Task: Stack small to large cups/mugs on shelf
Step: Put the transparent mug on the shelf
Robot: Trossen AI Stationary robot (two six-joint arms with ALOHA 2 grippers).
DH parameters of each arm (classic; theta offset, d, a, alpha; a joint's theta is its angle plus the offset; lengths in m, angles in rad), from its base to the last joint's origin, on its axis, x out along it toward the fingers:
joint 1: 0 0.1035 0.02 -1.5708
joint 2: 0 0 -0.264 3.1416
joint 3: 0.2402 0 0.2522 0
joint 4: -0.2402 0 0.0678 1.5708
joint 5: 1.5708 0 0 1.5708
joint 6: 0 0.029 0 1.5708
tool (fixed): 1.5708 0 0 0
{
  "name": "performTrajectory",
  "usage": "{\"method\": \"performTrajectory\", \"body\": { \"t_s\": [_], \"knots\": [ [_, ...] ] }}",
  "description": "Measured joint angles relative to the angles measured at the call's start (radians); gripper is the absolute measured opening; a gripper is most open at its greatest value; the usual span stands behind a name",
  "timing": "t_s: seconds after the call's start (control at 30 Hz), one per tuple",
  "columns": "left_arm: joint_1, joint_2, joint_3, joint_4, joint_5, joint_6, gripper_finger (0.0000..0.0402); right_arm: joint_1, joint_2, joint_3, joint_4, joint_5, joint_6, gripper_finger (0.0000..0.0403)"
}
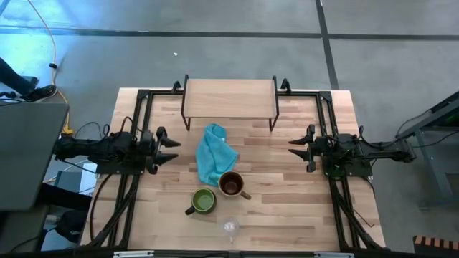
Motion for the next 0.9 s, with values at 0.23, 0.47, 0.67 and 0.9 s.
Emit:
{"method": "performTrajectory", "body": {
  "t_s": [0.23,0.47,0.67,0.9],
  "knots": [
    [0.000,0.000,0.000,0.021,-0.006,-0.383,0.0225,0.000,0.000,-0.002,0.010,0.000,0.060,0.0128],
    [0.000,0.000,0.000,0.046,-0.041,-0.616,0.0225,0.000,0.000,-0.002,0.127,0.007,0.523,0.0128],
    [0.000,0.000,0.000,0.066,-0.147,-0.630,0.0225,0.000,0.000,-0.002,0.214,0.010,0.813,0.0128],
    [0.000,0.000,0.000,0.065,-0.098,-0.626,0.0225,0.000,0.000,-0.002,0.190,0.009,0.914,0.0128]
  ]
}}
